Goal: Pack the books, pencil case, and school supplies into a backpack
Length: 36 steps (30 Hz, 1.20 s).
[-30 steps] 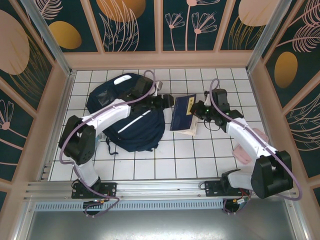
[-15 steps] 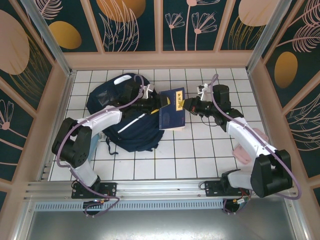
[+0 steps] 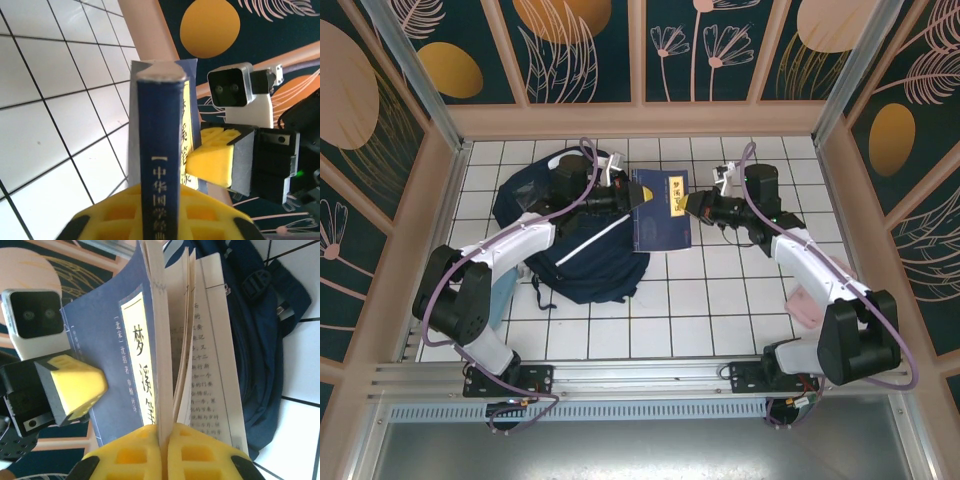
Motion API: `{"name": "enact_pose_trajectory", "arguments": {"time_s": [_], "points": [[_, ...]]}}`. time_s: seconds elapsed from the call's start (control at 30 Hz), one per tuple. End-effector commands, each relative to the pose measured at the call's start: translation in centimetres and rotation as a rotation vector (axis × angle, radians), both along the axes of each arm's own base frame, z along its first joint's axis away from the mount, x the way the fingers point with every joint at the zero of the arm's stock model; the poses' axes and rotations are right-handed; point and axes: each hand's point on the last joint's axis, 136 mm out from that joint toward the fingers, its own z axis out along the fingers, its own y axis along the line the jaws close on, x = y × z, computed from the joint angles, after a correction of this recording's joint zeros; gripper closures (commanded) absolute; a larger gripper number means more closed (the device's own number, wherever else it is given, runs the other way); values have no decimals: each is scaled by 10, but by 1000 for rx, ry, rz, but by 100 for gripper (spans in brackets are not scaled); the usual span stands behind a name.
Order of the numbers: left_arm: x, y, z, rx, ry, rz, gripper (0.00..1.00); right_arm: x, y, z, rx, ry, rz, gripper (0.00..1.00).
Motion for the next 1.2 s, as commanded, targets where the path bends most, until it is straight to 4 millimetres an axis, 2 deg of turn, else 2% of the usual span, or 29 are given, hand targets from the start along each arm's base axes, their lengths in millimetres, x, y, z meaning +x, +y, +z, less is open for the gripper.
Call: {"name": "enact_pose_trajectory", "arguments": {"time_s": [0.0, 0.1, 0.17, 0.3, 0.4, 0.53, 0.63, 0.77, 0.87, 0.97, 1.03, 1.17], "points": [[3, 7, 34, -19, -106, 64, 100, 22, -27, 15, -88, -41, -199, 65], [16, 21, 50, 0, -172, 190, 100, 23, -46, 23, -84, -48, -340, 39], [24, 30, 63, -6, -206, 268, 100, 19, -49, 28, -7, -57, -382, 30], [36, 45, 90, -74, -237, 399, 100, 9, -47, 32, 159, -46, -423, 23], [41, 53, 108, -152, -236, 467, 100, -1, -33, 47, 284, -81, -398, 16], [41, 55, 124, -288, -203, 491, 100, -8, -5, 61, 396, -87, -328, 8], [43, 59, 134, -377, -176, 515, 100, -11, 18, 69, 482, -81, -265, 7], [46, 57, 140, -414, -157, 511, 100, -8, 36, 88, 590, -91, -190, 5], [46, 57, 144, -453, -139, 507, 100, -2, 47, 94, 624, -82, -159, 5], [46, 55, 147, -472, -126, 490, 100, 5, 49, 101, 647, -94, -155, 7], [45, 54, 144, -488, -95, 482, 100, 9, 49, 109, 659, -116, -152, 11], [44, 52, 138, -516, -50, 469, 100, 13, 49, 116, 656, -129, -156, 27]]}}
